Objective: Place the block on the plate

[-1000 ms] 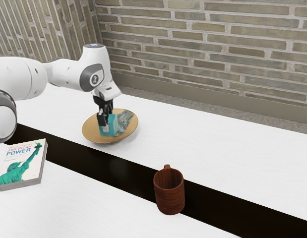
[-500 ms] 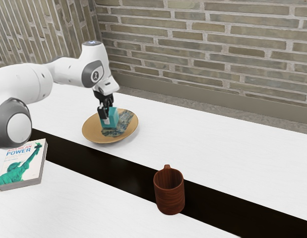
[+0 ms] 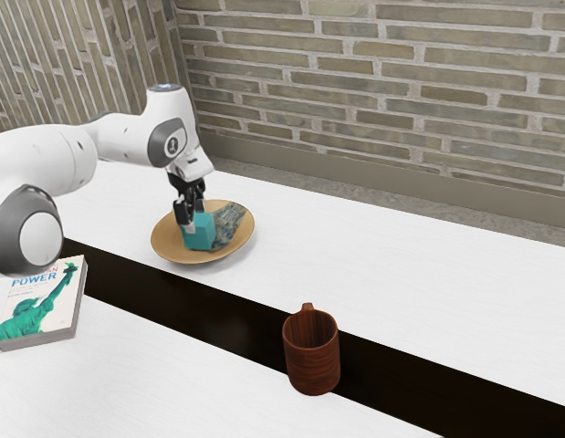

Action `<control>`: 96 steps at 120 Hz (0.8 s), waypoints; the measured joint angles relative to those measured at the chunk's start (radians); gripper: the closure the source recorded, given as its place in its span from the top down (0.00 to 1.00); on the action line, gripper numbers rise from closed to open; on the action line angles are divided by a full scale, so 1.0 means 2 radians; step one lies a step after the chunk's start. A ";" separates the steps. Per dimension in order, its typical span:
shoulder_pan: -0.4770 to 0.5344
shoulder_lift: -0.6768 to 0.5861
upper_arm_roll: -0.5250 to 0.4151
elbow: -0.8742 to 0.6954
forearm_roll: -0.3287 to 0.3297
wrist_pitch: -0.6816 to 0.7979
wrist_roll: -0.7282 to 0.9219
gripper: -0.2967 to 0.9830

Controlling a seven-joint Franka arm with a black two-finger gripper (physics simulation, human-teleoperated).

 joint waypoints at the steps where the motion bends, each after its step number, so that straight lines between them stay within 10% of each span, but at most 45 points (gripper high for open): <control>1: 0.000 -0.001 0.000 0.000 0.000 0.000 0.000 0.68; 96: -0.009 -0.152 0.001 -0.091 -0.008 -0.056 -0.091 0.77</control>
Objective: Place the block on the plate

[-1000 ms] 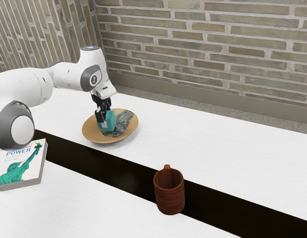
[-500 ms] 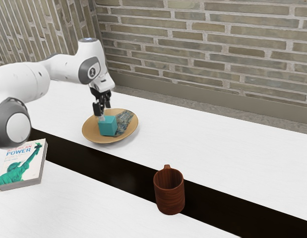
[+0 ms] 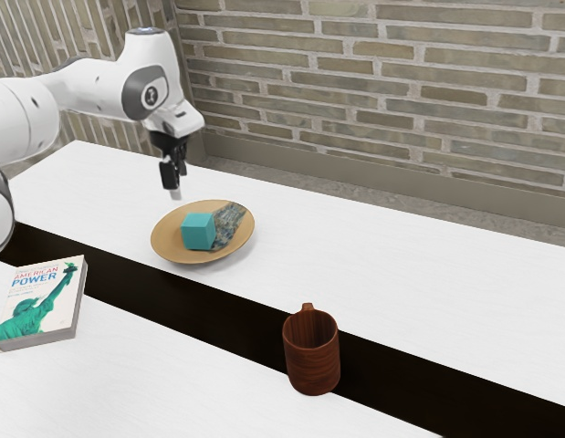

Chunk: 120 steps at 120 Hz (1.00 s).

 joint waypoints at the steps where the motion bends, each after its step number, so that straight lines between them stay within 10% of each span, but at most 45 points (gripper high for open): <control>1: 0.000 -0.002 0.000 -0.002 0.000 0.000 -0.004 0.77; 120: -0.109 -0.271 0.103 -0.120 -0.013 -0.140 -0.440 0.77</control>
